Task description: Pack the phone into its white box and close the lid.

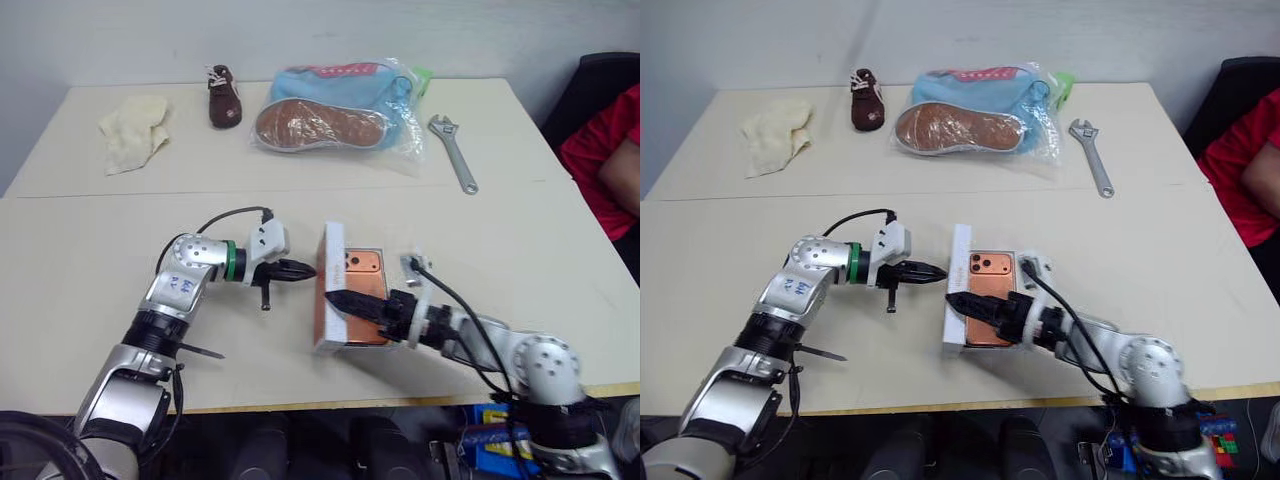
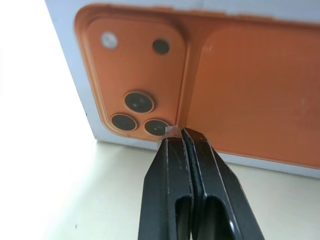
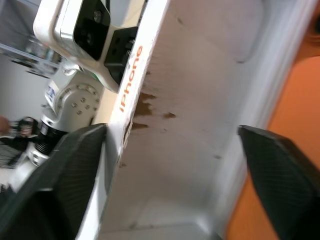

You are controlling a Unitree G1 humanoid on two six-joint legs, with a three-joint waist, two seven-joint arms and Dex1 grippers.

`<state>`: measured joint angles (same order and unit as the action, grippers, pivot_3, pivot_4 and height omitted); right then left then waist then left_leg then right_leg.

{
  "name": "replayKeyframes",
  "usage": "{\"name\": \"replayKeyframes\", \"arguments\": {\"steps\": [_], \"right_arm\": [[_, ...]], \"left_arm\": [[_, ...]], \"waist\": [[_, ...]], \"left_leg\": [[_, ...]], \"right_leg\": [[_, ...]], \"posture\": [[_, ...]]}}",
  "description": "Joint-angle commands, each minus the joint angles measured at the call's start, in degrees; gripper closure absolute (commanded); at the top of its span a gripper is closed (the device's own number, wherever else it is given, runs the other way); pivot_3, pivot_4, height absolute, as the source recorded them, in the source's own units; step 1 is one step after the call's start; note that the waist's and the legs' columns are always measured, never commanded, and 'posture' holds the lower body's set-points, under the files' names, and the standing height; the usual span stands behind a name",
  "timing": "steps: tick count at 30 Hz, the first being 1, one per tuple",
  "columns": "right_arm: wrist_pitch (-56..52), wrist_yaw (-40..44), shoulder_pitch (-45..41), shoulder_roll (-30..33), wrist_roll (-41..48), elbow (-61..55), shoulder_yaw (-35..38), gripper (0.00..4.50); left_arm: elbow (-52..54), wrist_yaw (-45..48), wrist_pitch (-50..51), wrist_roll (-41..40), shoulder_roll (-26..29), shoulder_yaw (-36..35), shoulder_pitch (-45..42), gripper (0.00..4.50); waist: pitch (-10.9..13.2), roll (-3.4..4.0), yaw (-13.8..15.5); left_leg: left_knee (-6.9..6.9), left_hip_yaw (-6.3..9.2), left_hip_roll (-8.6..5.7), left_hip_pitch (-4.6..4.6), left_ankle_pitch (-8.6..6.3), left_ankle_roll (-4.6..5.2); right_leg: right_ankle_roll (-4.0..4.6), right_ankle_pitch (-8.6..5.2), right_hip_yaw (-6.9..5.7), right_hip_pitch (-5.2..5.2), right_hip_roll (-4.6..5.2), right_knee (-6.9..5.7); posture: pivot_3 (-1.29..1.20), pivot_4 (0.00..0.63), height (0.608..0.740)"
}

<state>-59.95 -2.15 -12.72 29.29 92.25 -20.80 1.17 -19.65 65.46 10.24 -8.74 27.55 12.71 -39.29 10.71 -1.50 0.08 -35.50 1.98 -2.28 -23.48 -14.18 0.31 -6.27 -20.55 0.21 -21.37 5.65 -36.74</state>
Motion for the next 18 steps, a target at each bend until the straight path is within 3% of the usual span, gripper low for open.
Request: {"name": "replayKeyframes", "arguments": {"steps": [1,6,9,12,16,18], "right_arm": [[-1.6,4.6,2.5,7.9,3.0,-7.7,5.6,0.02],[-1.7,15.2,8.2,19.0,2.8,-14.2,13.9,0.02],[-0.3,23.5,12.3,24.2,-6.3,-19.0,15.6,0.02],[2.6,29.0,15.8,26.5,-14.6,-21.3,14.9,0.58],[6.5,36.0,19.3,28.2,-24.6,-23.8,12.4,2.00],[9.5,38.6,20.3,29.2,-31.8,-24.8,9.1,2.69]], "left_arm": [[-1.1,0.8,-1.8,0.4,-2.2,1.1,-2.3,4.50],[-3.6,-0.3,-3.6,1.1,-6.0,1.4,-4.3,4.50],[-4.1,-1.6,-4.0,0.8,-7.5,0.1,-5.7,4.50],[-3.9,-0.7,-1.4,-1.3,-6.3,-2.4,-7.2,4.50],[-1.2,6.3,4.1,-5.3,-1.7,-3.9,-7.4,4.50],[-2.6,9.2,0.9,-2.5,0.9,-1.6,-6.8,4.50]], "waist": [[0.0,-0.01,0.1],[0.0,-0.01,0.3],[0.0,-0.03,0.3],[0.0,-0.05,0.2],[0.0,-0.05,-0.2],[0.0,-0.05,-0.1]], "left_leg": [[-0.13,0.00,0.01,-0.05,-0.04,0.07],[-0.52,0.02,0.02,-0.24,-0.14,0.23],[-0.61,0.01,0.02,-0.32,-0.18,0.31],[-0.66,0.01,0.03,-0.39,-0.18,0.31],[-0.67,-0.03,0.02,-0.38,-0.17,0.29],[-0.67,-0.03,0.02,-0.37,-0.16,0.27]], "right_leg": [[-0.01,0.00,-0.01,0.02,-0.01,0.02],[-0.17,0.09,-0.04,0.08,-0.03,0.09],[-0.30,0.16,-0.02,0.09,-0.06,0.20],[-0.35,0.19,-0.01,0.04,-0.12,0.21],[-0.36,0.20,-0.06,-0.02,-0.17,0.11],[-0.36,0.19,-0.05,-0.02,-0.17,0.10]], "posture": [[0.00,0.150,0.740],[0.00,0.150,0.740],[0.00,0.150,0.740],[0.00,0.150,0.740],[0.00,0.150,0.740],[0.00,0.150,0.740]]}}
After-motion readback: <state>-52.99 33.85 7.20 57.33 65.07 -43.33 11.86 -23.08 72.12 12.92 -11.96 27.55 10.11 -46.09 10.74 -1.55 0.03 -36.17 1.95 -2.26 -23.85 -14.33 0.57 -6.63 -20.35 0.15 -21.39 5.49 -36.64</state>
